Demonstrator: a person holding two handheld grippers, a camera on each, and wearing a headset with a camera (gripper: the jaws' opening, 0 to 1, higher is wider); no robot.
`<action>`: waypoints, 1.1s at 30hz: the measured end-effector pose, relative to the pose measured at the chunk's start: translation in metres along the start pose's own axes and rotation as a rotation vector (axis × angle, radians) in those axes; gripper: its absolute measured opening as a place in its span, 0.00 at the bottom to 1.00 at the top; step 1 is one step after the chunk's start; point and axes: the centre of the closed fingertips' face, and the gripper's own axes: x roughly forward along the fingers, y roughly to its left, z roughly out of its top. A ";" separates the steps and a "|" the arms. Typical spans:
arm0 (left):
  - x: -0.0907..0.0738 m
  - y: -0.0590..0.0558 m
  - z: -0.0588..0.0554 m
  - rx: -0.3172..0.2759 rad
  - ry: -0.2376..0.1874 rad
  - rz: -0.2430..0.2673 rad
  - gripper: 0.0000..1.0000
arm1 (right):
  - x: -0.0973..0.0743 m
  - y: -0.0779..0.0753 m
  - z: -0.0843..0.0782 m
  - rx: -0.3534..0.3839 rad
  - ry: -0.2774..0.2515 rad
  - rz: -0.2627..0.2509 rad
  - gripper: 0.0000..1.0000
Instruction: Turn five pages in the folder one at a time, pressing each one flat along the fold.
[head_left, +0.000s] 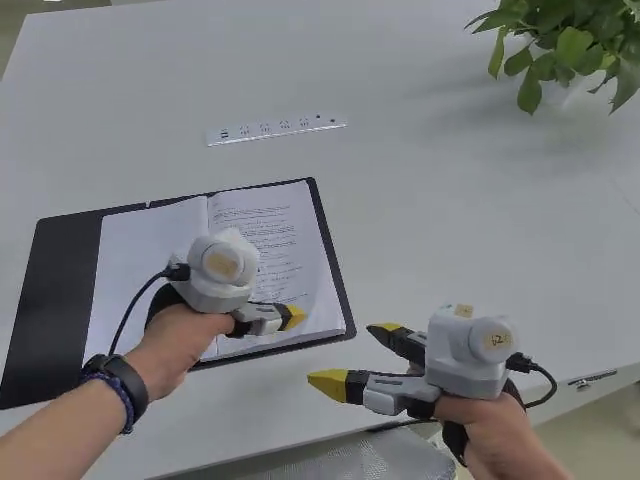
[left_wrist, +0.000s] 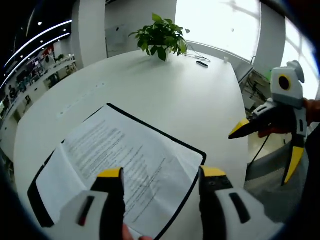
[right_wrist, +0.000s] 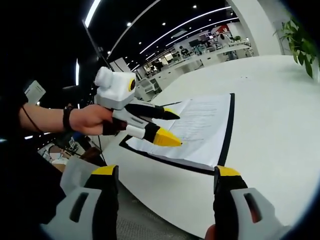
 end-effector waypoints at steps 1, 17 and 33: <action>0.006 -0.001 -0.001 -0.008 0.007 -0.001 0.59 | 0.000 -0.001 0.000 0.004 0.001 0.001 0.77; 0.049 -0.007 -0.028 0.051 0.085 0.043 0.62 | 0.013 -0.003 -0.010 -0.032 0.077 0.022 0.77; 0.047 -0.002 -0.029 0.070 0.044 -0.014 0.57 | 0.021 -0.009 -0.006 -0.021 0.059 0.009 0.70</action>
